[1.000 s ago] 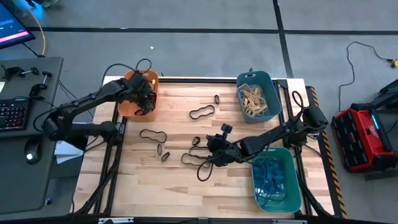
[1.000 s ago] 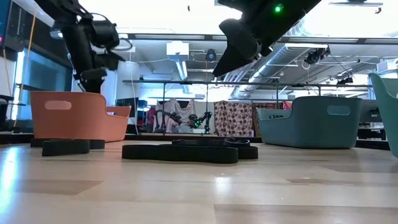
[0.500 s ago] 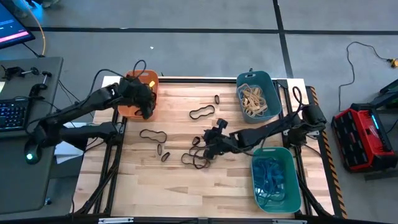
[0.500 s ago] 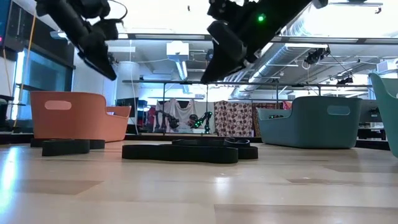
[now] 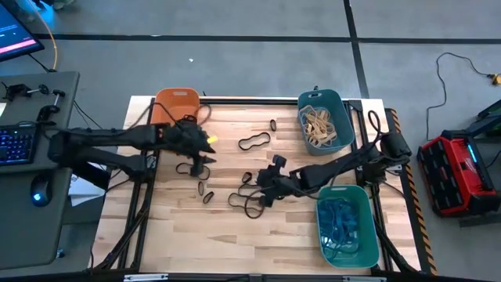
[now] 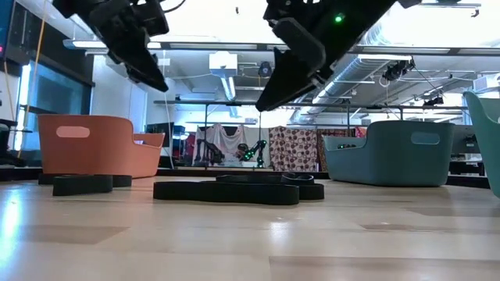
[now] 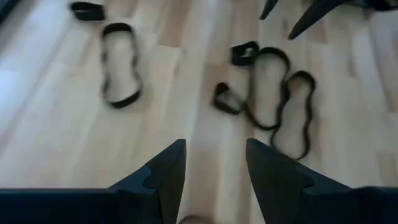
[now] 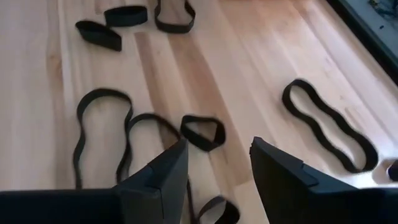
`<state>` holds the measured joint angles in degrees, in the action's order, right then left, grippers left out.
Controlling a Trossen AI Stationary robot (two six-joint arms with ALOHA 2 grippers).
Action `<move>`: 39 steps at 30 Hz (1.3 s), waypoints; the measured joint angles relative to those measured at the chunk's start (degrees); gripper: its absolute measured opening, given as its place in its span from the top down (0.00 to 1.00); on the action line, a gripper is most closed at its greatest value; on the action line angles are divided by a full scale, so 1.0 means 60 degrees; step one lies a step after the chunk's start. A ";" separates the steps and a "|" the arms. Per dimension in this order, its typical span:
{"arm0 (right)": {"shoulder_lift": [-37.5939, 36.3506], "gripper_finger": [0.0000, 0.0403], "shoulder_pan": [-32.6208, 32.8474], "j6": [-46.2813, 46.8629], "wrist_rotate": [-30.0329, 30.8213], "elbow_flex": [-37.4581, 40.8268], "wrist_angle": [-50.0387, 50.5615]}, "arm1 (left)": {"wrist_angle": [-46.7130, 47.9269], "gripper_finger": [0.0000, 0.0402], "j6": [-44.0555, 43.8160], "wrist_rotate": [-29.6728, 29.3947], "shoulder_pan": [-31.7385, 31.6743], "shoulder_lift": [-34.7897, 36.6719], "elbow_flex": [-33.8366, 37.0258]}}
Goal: Sort rubber bands into baskets
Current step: Put the black rubber band into the orange bin
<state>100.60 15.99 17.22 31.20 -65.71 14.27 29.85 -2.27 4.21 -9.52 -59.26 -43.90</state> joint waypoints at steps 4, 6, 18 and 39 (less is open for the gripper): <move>0.0000 0.60 0.0313 0.0357 0.0044 0.0000 0.0327 | -0.0763 0.60 -0.0584 -0.0004 0.0626 -0.0894 0.0000; 0.0000 0.60 0.0478 0.0509 0.0049 0.0000 0.0384 | -0.1082 0.60 -0.0747 -0.0006 0.0864 -0.1374 0.0004; 0.0000 0.60 0.1233 0.0812 0.0941 0.0000 0.0443 | -0.3429 0.60 0.0117 -0.0207 0.2367 -0.4144 0.0007; 0.0000 0.60 0.1326 0.0815 0.0982 -0.0004 0.0443 | -0.5645 0.60 0.1454 -0.1832 0.3152 -0.6895 0.0007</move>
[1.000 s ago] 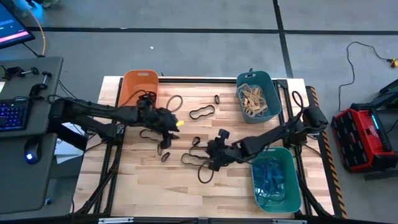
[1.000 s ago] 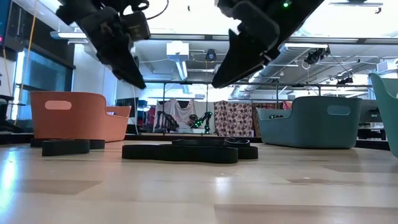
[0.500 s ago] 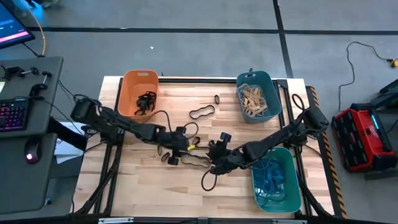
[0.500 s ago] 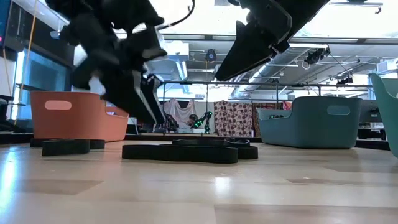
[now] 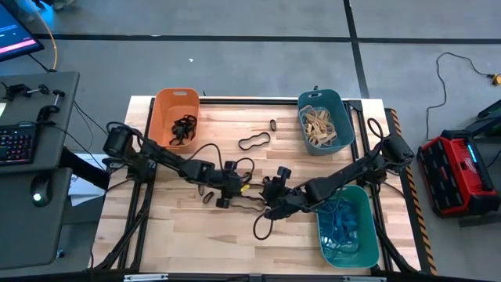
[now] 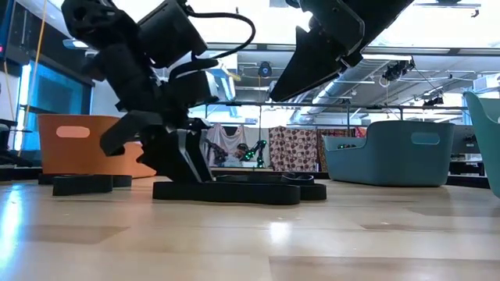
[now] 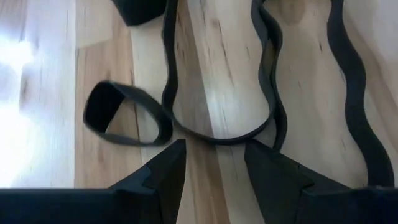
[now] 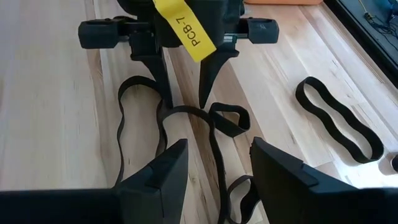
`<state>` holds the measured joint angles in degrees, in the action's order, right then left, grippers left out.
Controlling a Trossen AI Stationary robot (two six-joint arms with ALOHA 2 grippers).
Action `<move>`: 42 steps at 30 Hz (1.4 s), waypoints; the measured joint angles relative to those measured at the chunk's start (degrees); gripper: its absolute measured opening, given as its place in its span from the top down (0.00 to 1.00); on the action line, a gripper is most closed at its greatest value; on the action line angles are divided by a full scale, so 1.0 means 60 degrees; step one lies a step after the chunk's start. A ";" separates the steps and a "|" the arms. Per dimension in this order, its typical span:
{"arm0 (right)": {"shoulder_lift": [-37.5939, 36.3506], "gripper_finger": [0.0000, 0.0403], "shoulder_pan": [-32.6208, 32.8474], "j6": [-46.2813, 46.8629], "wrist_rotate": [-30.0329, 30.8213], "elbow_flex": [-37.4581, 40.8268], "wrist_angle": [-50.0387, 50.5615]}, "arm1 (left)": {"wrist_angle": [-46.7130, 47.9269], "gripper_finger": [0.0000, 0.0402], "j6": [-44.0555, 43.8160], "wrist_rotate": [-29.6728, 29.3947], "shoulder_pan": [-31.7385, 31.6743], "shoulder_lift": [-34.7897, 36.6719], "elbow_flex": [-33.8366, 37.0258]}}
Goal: Sort rubber bands into baskets
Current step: Put the black rubber band into the orange bin
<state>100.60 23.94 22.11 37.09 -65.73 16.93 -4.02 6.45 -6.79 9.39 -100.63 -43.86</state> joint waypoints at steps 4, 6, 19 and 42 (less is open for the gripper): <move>0.0000 0.60 0.0000 -0.0004 0.0001 0.0000 0.0001 | -0.0387 0.60 0.0052 0.0132 0.0000 -0.0101 0.0000; 0.0000 0.60 0.0000 -0.0004 0.0001 0.0000 0.0004 | -0.0533 0.60 0.0052 0.0226 -0.0015 -0.0147 0.0000; 0.0000 0.60 0.0000 0.0062 -0.0002 -0.0007 0.0102 | -0.1179 0.60 -0.0372 0.0545 -0.0208 -0.0284 -0.0011; 0.0000 0.60 0.0000 0.0067 -0.0002 -0.0007 0.0090 | -0.1814 0.48 -0.0889 0.0520 -0.0251 -0.0553 -0.0027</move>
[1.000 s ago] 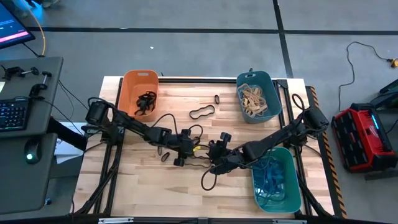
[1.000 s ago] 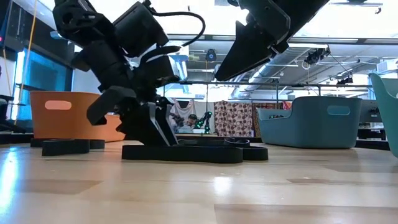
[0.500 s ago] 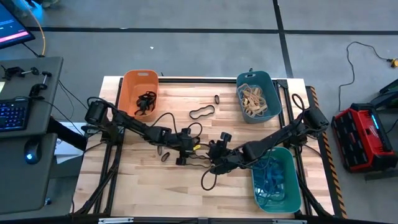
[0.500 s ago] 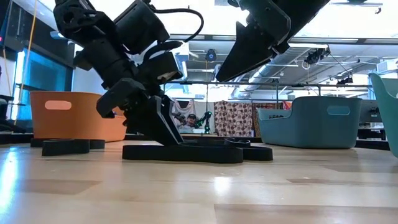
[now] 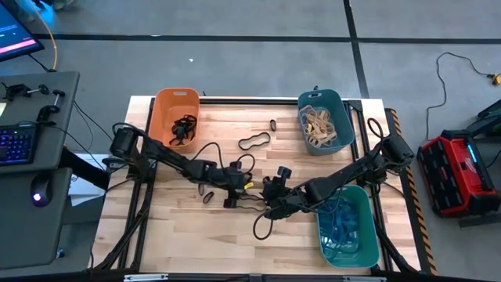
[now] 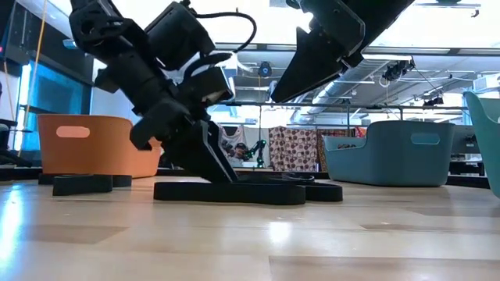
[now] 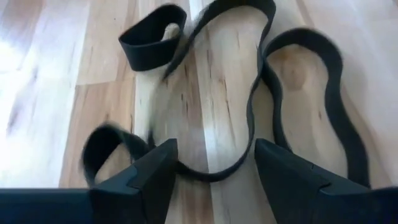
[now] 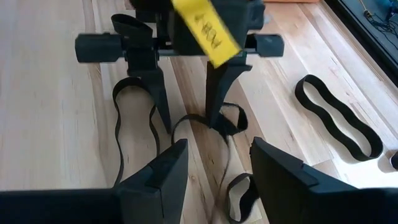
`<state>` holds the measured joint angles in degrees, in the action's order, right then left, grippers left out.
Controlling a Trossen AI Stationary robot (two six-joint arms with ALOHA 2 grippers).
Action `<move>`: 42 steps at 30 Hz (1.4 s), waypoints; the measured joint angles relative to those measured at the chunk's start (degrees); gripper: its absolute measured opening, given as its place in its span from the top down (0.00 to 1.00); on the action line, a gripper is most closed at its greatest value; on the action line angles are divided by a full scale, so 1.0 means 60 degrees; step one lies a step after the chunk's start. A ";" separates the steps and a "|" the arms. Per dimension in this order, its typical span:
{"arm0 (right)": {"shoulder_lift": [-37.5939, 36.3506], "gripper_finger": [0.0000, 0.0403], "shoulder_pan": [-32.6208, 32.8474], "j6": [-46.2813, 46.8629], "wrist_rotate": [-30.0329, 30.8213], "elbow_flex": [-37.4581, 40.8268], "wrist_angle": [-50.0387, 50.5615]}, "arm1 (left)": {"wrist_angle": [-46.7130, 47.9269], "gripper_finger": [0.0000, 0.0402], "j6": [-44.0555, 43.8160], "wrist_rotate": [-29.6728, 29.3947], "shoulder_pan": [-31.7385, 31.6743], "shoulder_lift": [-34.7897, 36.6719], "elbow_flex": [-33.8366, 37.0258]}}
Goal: Sort rubber bands into baskets
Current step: Put the black rubber band into the orange bin
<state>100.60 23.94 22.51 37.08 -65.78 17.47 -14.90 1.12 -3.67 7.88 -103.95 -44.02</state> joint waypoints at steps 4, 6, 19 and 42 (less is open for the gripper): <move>0.0000 0.60 0.0000 0.0002 0.0000 0.0000 -0.0010 | -0.0194 0.48 0.0122 -0.0048 0.0000 -0.0307 -0.0006; 0.0000 0.60 0.0000 0.0034 0.0000 0.0000 -0.0006 | -0.0196 0.49 0.0129 -0.0094 0.0004 -0.0326 -0.0013; 0.0000 0.60 0.0000 0.0032 0.0000 0.0000 0.0009 | 0.1040 0.97 0.1095 -0.0257 0.0000 0.0778 0.0005; 0.0000 0.60 -0.0003 -0.0070 -0.0036 0.0004 0.0001 | 0.1786 0.73 0.1919 0.0280 -0.0015 0.1479 0.0001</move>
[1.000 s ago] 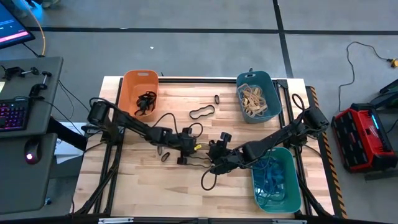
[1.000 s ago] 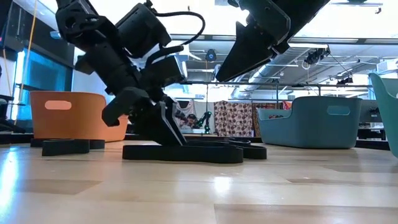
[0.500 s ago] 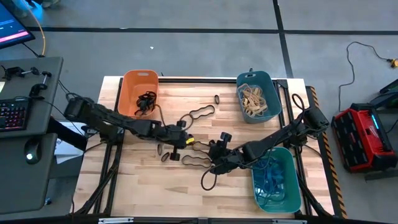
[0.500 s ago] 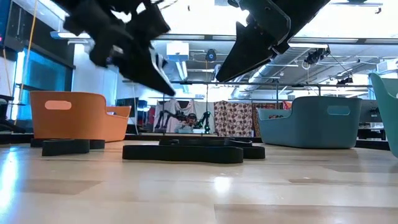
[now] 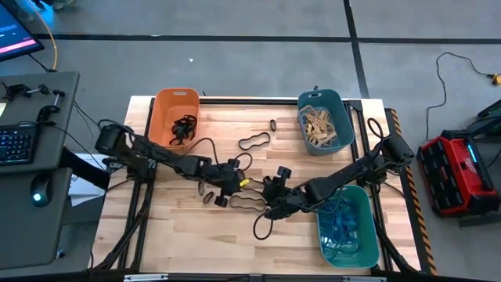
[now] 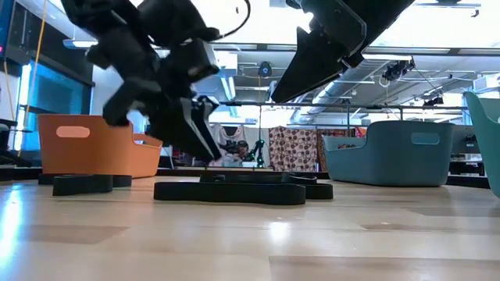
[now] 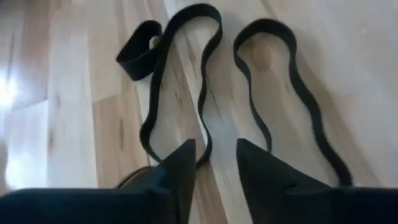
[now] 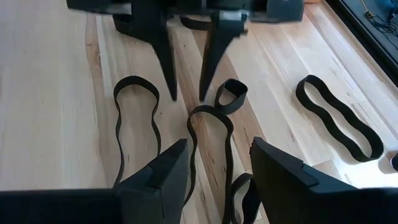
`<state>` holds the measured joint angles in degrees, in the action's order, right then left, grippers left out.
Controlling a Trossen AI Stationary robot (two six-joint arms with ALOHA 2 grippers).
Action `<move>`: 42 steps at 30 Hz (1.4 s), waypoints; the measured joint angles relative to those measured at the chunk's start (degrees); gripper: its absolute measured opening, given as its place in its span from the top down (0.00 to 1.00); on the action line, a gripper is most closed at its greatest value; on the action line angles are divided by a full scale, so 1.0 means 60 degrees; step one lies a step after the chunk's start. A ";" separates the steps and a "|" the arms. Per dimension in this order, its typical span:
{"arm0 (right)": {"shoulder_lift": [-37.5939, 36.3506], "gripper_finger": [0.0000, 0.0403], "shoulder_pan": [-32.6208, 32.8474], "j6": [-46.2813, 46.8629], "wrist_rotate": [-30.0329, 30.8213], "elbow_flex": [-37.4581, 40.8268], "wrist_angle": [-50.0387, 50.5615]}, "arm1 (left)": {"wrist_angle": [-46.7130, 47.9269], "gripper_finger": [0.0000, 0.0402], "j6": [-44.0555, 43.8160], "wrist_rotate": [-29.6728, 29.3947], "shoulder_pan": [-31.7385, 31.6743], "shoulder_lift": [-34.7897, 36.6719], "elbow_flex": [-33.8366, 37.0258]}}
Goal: Sort rubber bands into baskets
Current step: Put the black rubber band into the orange bin
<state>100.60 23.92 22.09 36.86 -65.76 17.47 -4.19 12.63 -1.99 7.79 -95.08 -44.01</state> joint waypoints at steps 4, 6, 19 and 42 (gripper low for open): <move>0.0000 0.60 0.0002 -0.0004 -0.0003 0.0000 -0.0004 | -0.0614 0.67 0.0602 -0.0008 -0.0029 -0.0469 -0.0010; 0.0000 0.60 0.0000 -0.0004 -0.0004 0.0000 -0.0011 | -0.0556 0.65 0.0802 -0.0004 -0.0107 -0.0727 -0.0092; 0.0000 0.60 0.0000 -0.0004 -0.0004 0.0004 0.0015 | 0.0891 0.76 0.1325 0.0042 -0.0306 -0.1732 -0.1194; 0.0000 0.60 0.0000 0.0350 0.0000 0.0007 0.0117 | 0.4359 1.00 -0.0568 -0.0218 -0.0390 0.2732 -0.1814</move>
<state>100.60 23.92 24.18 36.86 -65.71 18.17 21.97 9.22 -3.29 5.45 -78.69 -54.89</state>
